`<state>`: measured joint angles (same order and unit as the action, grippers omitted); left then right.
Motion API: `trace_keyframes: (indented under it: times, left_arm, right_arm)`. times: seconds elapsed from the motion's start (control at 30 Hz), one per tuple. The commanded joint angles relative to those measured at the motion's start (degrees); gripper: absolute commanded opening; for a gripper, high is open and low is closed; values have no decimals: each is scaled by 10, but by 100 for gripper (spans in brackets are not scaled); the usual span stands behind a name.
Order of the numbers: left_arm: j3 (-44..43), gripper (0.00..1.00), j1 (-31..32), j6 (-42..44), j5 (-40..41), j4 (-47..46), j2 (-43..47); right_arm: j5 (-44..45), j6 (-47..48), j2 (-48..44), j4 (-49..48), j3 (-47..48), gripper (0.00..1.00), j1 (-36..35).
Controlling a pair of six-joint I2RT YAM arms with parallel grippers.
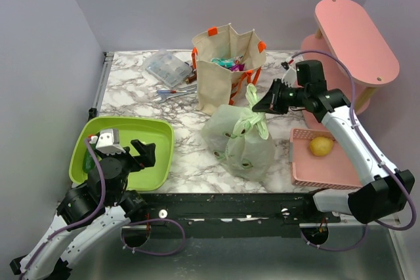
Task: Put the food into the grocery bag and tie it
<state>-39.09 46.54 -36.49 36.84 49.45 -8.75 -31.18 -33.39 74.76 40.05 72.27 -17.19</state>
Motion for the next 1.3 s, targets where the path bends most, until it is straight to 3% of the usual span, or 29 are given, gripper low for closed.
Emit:
trace_keyframes:
  times: [0.0,0.83,1.27]
  left_arm:
    - [-5,98,-3,1,2,1,-5]
    - [-5,98,-3,2,2,1,-12]
    - [-6,98,-4,-2,6,5,-14]
  right_arm:
    - [-36,1,-28,-27,36,1,0]
    - [-81,-61,-20,-69,180,1,-1]
    - [-100,-188,65,-220,340,1,0]
